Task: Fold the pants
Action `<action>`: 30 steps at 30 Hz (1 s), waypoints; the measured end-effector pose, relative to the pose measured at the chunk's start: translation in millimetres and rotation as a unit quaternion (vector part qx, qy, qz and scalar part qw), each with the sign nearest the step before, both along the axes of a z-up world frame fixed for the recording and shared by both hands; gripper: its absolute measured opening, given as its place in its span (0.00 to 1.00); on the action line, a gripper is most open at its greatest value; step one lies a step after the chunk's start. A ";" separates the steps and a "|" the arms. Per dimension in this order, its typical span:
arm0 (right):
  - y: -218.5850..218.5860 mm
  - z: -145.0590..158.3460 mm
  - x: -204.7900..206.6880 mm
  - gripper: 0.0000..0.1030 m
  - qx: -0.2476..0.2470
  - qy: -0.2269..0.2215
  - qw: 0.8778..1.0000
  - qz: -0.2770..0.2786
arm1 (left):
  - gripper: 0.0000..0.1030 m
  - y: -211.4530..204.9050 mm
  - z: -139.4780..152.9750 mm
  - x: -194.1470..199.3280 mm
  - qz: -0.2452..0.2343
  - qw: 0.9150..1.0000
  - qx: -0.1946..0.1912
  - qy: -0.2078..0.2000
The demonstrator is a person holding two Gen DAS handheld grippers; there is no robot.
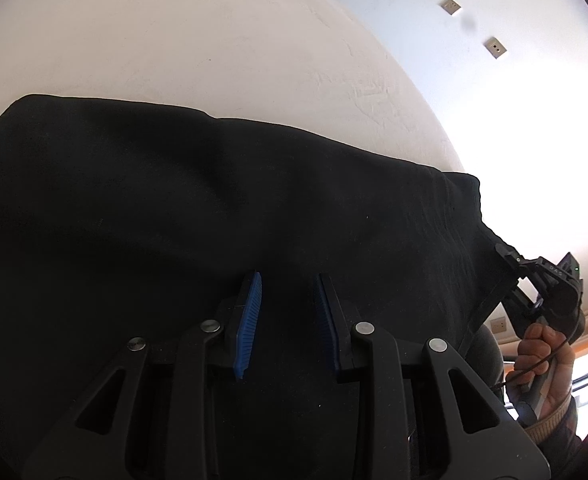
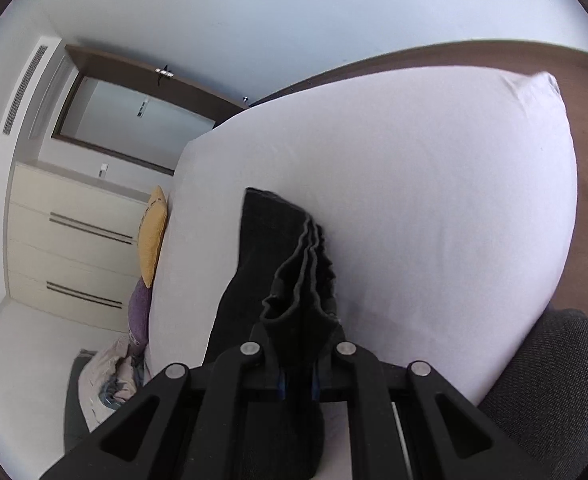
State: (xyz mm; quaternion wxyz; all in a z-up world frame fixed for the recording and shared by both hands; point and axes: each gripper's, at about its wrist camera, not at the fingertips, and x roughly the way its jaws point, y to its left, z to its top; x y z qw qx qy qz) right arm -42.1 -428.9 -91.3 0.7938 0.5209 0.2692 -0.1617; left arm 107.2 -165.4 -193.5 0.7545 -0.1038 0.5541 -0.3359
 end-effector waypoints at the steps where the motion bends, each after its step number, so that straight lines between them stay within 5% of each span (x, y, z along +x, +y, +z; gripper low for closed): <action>1: 17.1 16.1 13.0 0.09 -0.041 0.002 0.999 0.032 | 0.26 -1.4 -1.0 0.0 0.004 1.000 -0.007 0.003; 3: 69.7 47.2 45.2 0.10 -0.127 0.002 0.983 0.133 | 0.26 2.5 -0.9 0.1 0.014 1.000 -0.025 0.010; 7: 209.0 67.1 87.9 0.09 -0.297 0.023 0.892 0.341 | 0.26 19.0 9.7 -2.5 0.051 0.998 -0.037 0.016; 9: 248.4 49.8 94.3 0.09 -0.327 0.044 0.862 0.384 | 0.26 30.5 16.1 -5.8 0.065 0.997 -0.050 0.015; 11: 265.0 33.1 95.3 0.08 -0.324 0.063 0.856 0.398 | 0.26 46.7 17.6 -6.9 0.085 0.993 -0.076 0.032; 13: 270.1 23.5 92.9 0.08 -0.321 0.069 0.855 0.401 | 0.38 58.2 16.9 -5.8 0.103 0.988 -0.100 0.053; 15: 270.8 20.1 89.1 0.08 -0.324 0.071 0.854 0.401 | 0.83 79.9 20.1 -0.1 0.123 0.983 -0.121 0.066; 18: 269.6 24.0 83.5 0.08 -0.332 0.067 0.854 0.395 | 0.85 85.8 15.9 6.8 0.132 0.973 -0.160 0.102; 24: 274.7 35.8 73.0 0.08 -0.361 0.057 0.849 0.381 | 0.85 84.4 9.2 16.4 0.129 0.970 -0.152 0.138; 30: 288.7 44.5 65.7 0.09 -0.390 0.048 0.832 0.392 | 0.83 86.9 1.2 23.7 0.110 0.967 -0.159 0.165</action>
